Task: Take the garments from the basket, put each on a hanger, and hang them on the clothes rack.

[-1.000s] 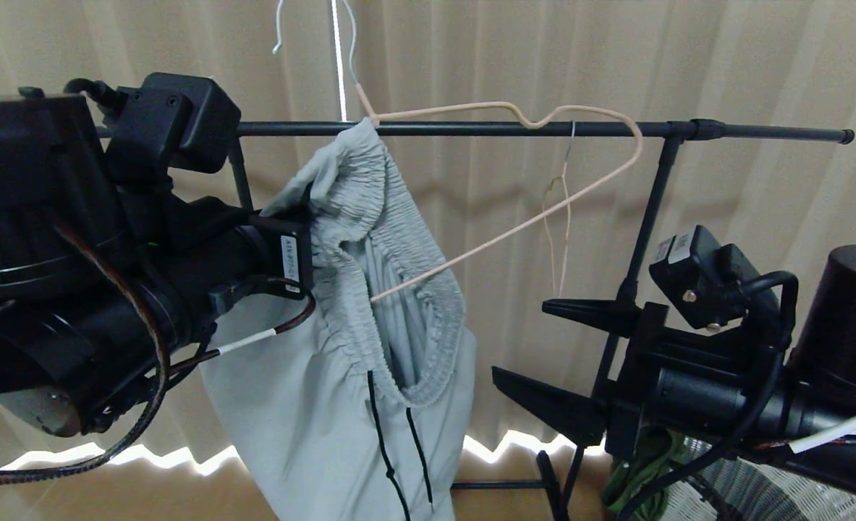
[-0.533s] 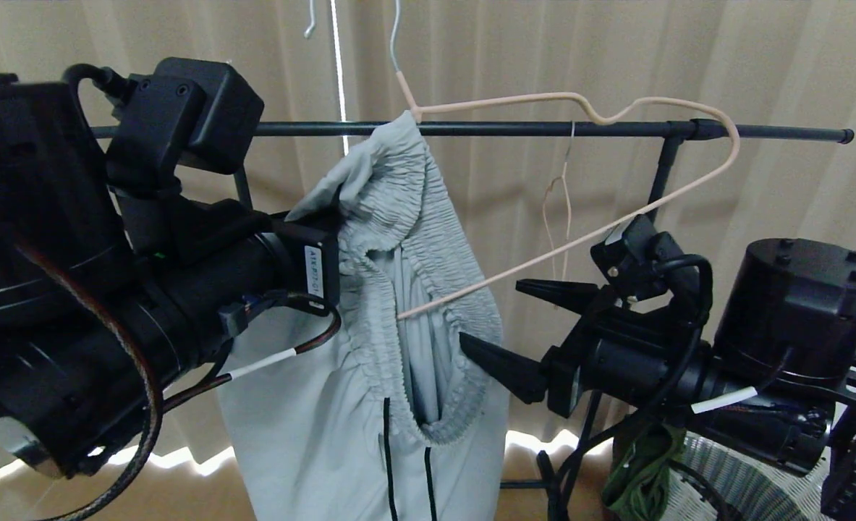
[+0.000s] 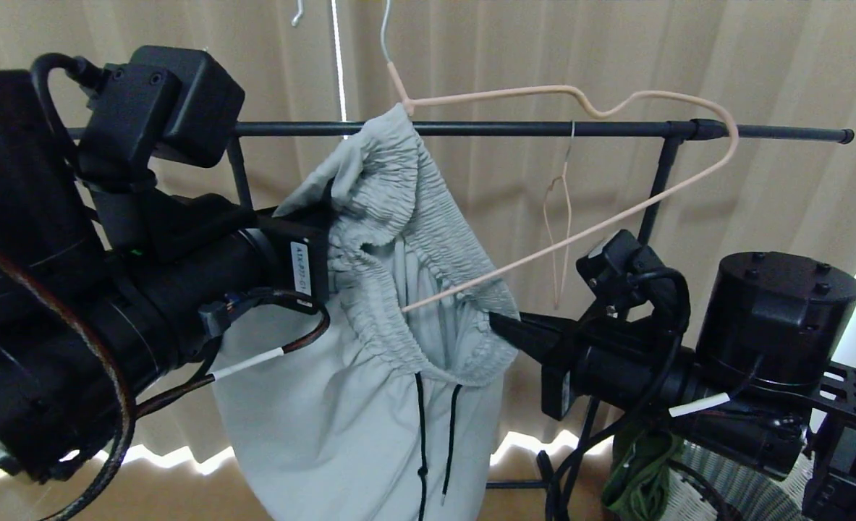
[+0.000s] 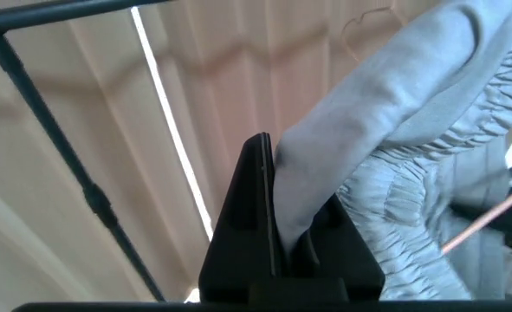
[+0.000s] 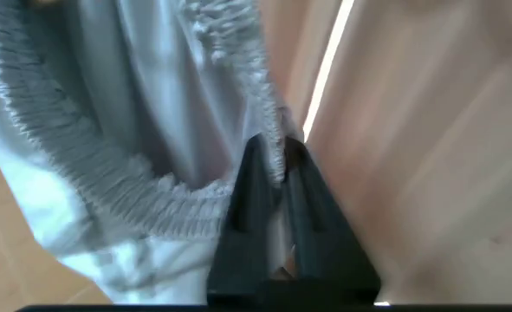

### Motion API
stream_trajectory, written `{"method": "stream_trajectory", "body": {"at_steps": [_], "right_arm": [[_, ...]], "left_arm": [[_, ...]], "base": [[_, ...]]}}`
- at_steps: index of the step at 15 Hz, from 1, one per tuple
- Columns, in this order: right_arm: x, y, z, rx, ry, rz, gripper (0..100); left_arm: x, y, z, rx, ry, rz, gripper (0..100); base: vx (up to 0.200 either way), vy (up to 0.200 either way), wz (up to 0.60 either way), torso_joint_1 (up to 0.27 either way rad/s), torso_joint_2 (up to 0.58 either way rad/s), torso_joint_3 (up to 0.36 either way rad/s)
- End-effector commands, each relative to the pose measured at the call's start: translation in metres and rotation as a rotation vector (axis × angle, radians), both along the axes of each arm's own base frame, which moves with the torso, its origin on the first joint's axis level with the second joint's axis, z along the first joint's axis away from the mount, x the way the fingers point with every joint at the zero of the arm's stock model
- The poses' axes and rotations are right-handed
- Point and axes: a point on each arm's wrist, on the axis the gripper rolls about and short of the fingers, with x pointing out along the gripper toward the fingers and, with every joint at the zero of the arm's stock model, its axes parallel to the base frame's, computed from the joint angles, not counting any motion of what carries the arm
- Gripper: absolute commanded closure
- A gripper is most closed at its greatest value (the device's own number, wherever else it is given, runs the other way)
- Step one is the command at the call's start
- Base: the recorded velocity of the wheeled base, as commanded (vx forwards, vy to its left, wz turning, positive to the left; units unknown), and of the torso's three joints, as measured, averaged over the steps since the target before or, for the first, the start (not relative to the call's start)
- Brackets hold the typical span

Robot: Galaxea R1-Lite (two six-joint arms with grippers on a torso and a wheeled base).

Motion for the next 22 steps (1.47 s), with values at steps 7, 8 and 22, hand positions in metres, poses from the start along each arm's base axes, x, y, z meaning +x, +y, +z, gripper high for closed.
{"method": "stream_trajectory", "body": {"at_steps": [7, 8, 22], "right_arm": [[0.030, -0.056, 0.013, 0.041, -0.066, -0.237, 100], [0.033, -0.061, 0.014, 0.048, -0.077, -0.259, 100], [0.026, -0.060, 0.030, 0.003, -0.054, -0.223, 100]], "left_arm": [[0.018, 0.028, -0.022, 0.206, 0.020, 0.130, 100], [0.020, 0.035, -0.026, 0.247, 0.025, 0.156, 100], [0.012, 0.069, -0.063, 0.585, 0.092, 0.213, 100]], "base": [[0.000, 0.000, 0.00, 0.000, 0.00, 0.000], [0.000, 0.000, 0.00, 0.000, 0.00, 0.000], [0.000, 0.000, 0.00, 0.000, 0.00, 0.000]]}}
